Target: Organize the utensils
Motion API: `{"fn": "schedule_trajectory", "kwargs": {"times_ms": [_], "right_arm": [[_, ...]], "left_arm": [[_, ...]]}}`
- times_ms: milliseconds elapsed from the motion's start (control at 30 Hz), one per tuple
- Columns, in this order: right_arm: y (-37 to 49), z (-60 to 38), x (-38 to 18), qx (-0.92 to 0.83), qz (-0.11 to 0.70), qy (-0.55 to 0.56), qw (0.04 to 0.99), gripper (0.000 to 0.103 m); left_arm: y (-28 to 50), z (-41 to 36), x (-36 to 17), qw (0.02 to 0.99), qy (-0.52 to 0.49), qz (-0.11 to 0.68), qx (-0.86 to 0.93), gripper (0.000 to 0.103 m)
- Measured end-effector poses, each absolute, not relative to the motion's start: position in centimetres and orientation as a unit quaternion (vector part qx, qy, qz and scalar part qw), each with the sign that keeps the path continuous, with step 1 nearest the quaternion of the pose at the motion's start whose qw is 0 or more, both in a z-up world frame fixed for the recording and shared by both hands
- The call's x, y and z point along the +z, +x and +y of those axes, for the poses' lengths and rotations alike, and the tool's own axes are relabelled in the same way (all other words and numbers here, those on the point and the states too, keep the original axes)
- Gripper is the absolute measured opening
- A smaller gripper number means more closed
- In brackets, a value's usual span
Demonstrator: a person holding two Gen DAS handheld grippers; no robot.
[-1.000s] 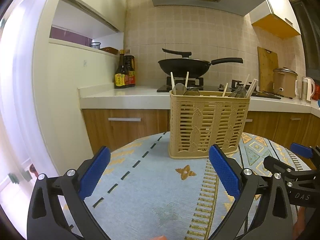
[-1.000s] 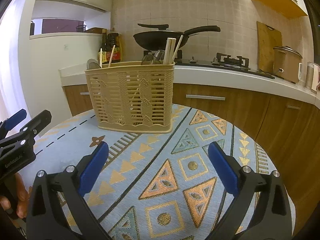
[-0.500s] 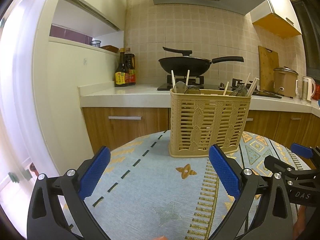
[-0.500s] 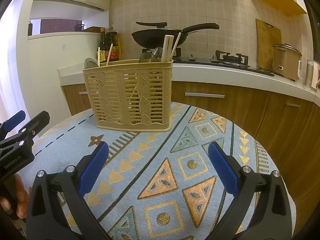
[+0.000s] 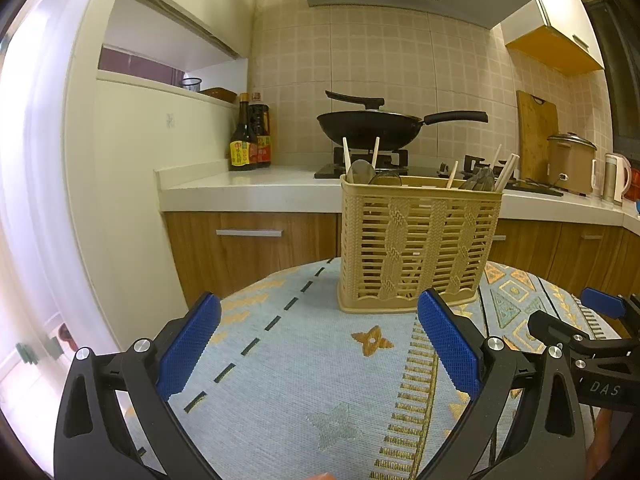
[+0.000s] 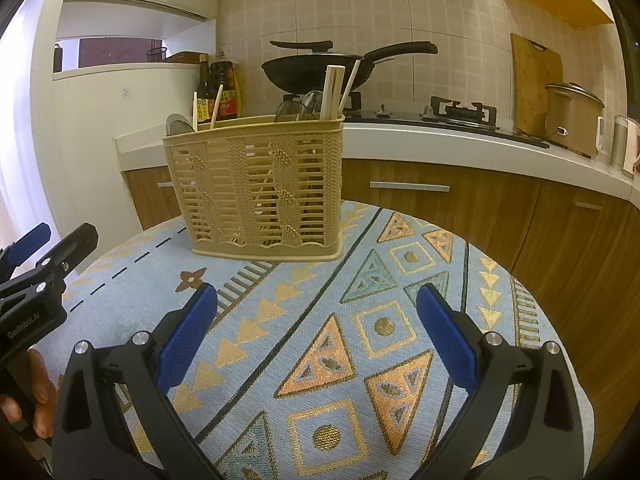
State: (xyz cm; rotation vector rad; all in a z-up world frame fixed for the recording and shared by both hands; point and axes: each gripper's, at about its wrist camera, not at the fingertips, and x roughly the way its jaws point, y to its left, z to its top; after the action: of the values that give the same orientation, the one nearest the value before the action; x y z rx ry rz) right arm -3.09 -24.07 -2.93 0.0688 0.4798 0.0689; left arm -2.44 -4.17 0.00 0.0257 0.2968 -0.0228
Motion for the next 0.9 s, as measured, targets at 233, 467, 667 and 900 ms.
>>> {"fn": "schedule_trajectory", "kwargs": {"times_ms": [233,467,667,900], "right_arm": [[-3.08,-24.09,-2.95,0.034,0.238,0.034,0.970,0.095],[-3.06,-24.09,-3.00,0.034,0.240,0.034,0.970,0.095],[-2.85,-24.38,-3.15,0.034,0.245,0.042,0.968,0.095],[-2.91,-24.13,-3.10,0.034,0.244,0.037,0.968,0.095]], "left_arm": [[-2.43,-4.18,-0.14,0.988,0.012,0.150,-0.012,0.095],[-2.42,-4.20,-0.16,0.988,0.013,0.150,-0.012,0.095],[-2.29,-4.28,-0.20,0.988,0.014,0.152,-0.011,0.095],[-2.25,-4.35,-0.22,0.988,0.012,0.154,-0.011,0.095]]}}
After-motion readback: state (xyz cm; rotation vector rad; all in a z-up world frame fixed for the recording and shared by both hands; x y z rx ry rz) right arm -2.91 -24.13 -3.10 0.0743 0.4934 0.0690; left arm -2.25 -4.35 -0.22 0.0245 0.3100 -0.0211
